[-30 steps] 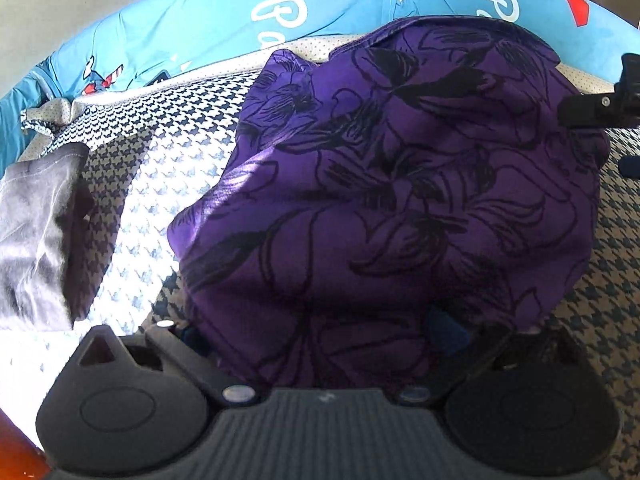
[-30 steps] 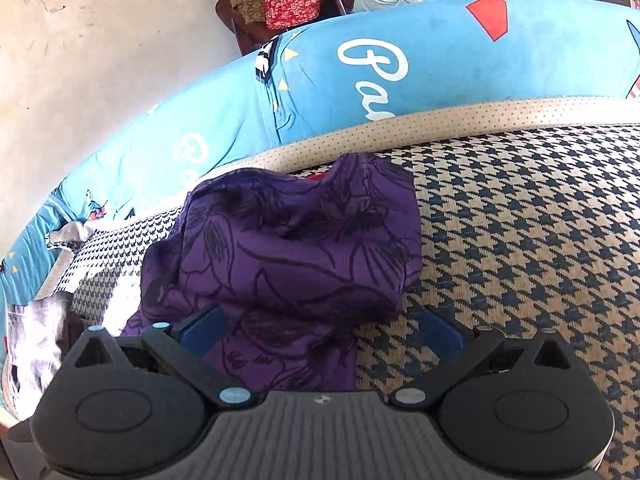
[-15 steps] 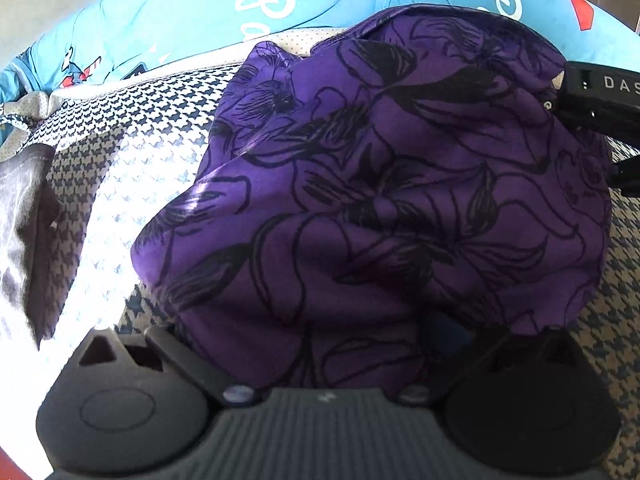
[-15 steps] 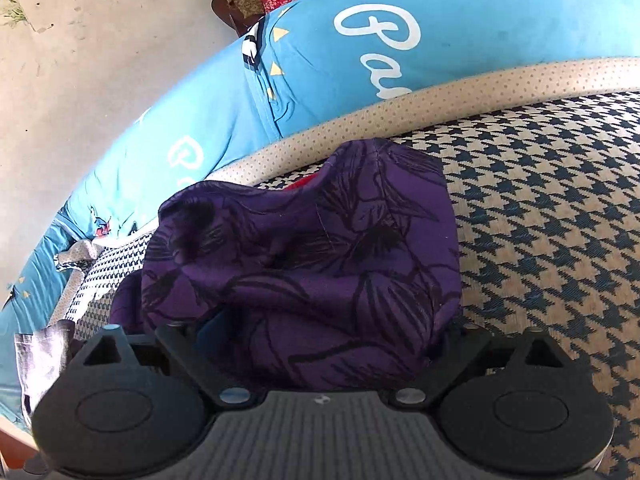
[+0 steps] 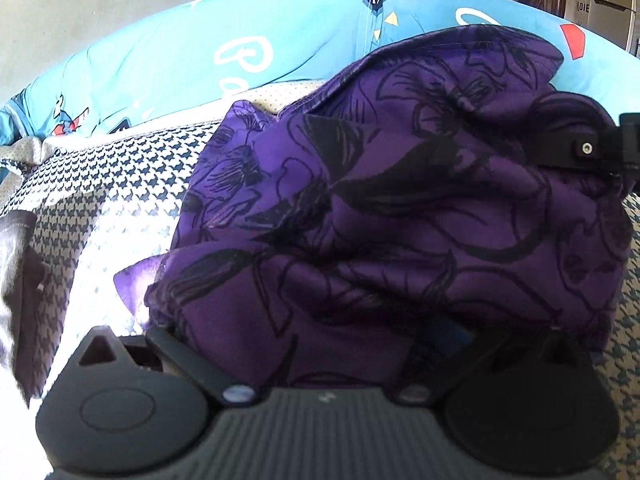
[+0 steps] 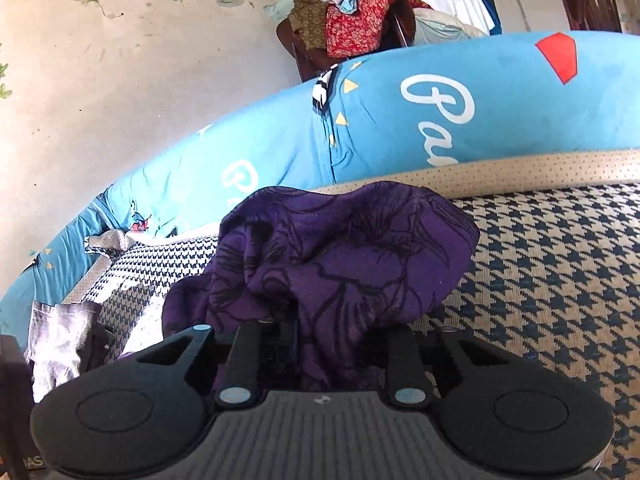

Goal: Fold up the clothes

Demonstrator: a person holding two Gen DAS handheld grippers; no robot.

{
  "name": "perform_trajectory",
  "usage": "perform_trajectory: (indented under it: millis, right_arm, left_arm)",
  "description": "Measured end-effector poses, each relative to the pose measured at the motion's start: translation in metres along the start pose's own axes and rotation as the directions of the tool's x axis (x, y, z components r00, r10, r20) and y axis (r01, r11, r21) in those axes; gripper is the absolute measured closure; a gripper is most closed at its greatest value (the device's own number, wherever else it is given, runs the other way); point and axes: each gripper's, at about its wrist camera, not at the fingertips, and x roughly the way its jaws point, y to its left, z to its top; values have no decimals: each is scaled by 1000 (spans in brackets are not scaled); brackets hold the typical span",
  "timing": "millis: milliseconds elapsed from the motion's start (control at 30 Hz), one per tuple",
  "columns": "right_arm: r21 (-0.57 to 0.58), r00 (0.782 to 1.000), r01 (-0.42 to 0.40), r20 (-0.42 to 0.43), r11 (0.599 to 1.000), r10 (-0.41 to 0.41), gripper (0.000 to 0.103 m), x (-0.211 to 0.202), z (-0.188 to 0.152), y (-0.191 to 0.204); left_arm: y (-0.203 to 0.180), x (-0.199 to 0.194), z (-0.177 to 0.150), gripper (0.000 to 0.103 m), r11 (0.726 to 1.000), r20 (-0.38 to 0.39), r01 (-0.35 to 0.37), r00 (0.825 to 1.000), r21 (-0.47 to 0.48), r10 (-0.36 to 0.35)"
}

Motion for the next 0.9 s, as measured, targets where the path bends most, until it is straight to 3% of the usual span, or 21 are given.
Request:
perform_trajectory:
  millis: [233, 400, 533, 633, 900]
  right_arm:
    - [-26, 993, 14, 120, 1000, -11, 81, -41, 14, -1]
    - [-57, 986, 43, 164, 997, -33, 82, -63, 18, -9]
    - [-87, 991, 78, 115, 993, -67, 83, -62, 11, -14]
    - [-104, 992, 118, 66, 988, -111, 82, -59, 2, -19]
    - [-39, 988, 154, -15, 987, -155, 63, -66, -4, -33]
  left_arm:
    - [-27, 10, 24, 0, 991, 53, 131, 990, -14, -130]
    - [-51, 15, 32, 0, 990, 85, 138, 987, 23, -140]
    - [-56, 15, 26, 0, 992, 49, 119, 991, 50, -122]
    - [-48, 4, 21, 0, 986, 32, 157, 987, 55, -159]
    - [-17, -27, 12, 0, 980, 74, 198, 978, -5, -197]
